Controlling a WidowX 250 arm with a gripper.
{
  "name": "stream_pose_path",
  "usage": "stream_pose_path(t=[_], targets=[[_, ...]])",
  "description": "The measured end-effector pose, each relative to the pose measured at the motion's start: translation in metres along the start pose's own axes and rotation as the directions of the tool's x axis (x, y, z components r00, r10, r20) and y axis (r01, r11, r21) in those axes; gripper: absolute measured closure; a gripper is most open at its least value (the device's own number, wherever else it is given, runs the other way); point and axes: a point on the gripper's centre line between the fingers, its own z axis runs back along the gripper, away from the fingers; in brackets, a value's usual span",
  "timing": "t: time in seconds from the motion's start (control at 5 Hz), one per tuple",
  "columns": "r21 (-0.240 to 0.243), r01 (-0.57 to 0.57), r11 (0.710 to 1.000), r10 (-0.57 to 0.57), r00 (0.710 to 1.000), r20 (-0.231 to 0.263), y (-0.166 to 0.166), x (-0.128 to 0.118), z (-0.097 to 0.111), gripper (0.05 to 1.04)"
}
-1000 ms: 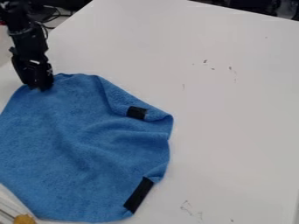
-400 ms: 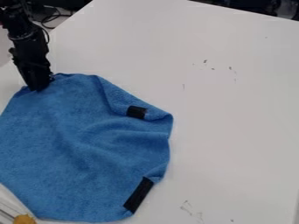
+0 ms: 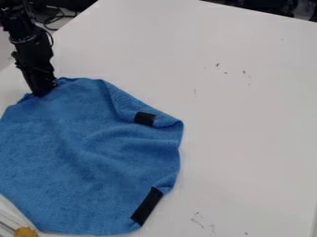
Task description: Fold the cloth in the left to right
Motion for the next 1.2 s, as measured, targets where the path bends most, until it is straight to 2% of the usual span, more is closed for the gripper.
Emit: stream_pose_path(t=[0.2,0.4,0.8,1.0,1.2], targets=[[0.013,0.013,1.000,-0.012,0.999,-0.043,-0.007,0.004,0.010,1.006],[0.043,0.007,0.999,-0.006,1.000,-0.024,-0.021,0.012,0.035,1.006],[0.084,-0.017,0.996,0.021,0.999,-0.040,-0.068,0.012,0.069,1.006],[0.032,-0.015,0.999,0.015,1.000,-0.012,-0.104,0.004,0.059,1.006],[0.034,-0.007,0.999,0.008,0.998,-0.055,-0.144,-0.003,0.053,1.006]])
